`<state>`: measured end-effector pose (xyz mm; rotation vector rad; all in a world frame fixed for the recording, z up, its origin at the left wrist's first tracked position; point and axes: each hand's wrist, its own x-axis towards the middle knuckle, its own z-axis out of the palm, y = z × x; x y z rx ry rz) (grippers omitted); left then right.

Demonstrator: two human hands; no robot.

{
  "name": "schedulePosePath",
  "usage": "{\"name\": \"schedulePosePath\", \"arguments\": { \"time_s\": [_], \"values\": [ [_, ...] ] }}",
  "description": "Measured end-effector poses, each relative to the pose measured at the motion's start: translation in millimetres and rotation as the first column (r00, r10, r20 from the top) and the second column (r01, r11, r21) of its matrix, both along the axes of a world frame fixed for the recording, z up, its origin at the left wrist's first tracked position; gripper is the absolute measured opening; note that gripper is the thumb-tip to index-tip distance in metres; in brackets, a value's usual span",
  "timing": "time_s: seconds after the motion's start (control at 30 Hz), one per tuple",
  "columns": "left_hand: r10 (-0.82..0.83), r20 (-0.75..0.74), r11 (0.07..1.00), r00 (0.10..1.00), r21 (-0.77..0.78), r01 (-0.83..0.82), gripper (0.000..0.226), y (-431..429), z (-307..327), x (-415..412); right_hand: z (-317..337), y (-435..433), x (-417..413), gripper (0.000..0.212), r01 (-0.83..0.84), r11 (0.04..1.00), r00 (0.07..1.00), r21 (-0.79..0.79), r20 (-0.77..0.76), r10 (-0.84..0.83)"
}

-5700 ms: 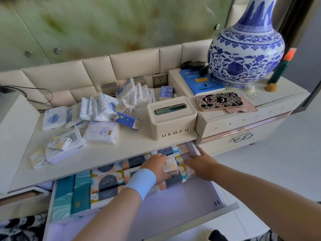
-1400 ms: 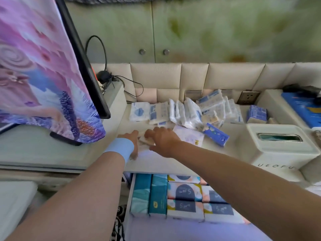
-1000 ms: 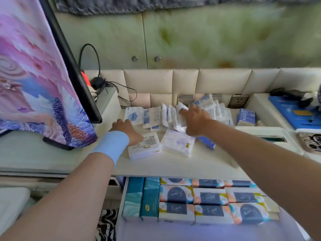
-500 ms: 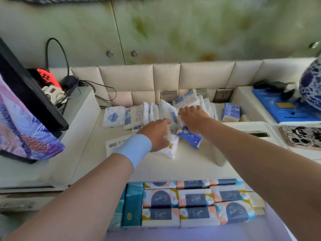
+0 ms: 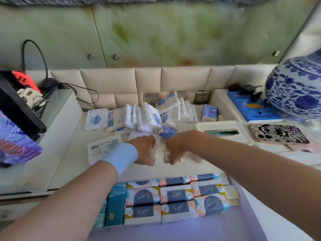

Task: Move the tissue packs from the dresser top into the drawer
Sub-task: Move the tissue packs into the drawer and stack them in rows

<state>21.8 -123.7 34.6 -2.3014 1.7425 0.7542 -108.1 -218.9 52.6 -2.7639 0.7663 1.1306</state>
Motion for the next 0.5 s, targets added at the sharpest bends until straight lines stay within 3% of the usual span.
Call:
{"name": "schedulePosePath", "arguments": {
  "time_s": [0.13, 0.23, 0.37, 0.43, 0.5],
  "values": [
    [-0.111, -0.01, 0.993, 0.994, -0.051, 0.111, 0.08, 4.1, -4.3, -24.9, -24.3, 14.2, -22.6, 0.039, -0.245, 0.914, 0.947, -0.322, 0.122, 0.297],
    [-0.161, 0.02, 0.984, 0.987, -0.076, 0.162, 0.079, 3.4, -12.2, -34.1, -10.8, 15.2, -31.1, 0.042, -0.263, 0.907, 0.934, -0.328, 0.149, 0.325],
    [-0.223, 0.1, 0.964, 0.97, -0.126, 0.235, 0.075, -5.6, -18.1, -36.8, 15.9, -11.0, -32.7, 0.037, 0.014, 0.953, 0.942, -0.303, 0.323, 0.089],
    [-0.239, 0.115, 0.949, 0.964, -0.181, 0.257, 0.073, -16.1, -17.4, -36.4, 21.6, -38.8, -41.0, 0.024, 0.173, 0.937, 0.909, -0.304, 0.416, -0.033],
    [-0.242, 0.099, 0.944, 0.965, -0.206, 0.258, 0.071, -28.2, -17.6, -36.3, 21.6, -68.0, -55.3, 0.025, 0.288, 0.89, 0.882, -0.353, 0.46, -0.103]
  ]
}}
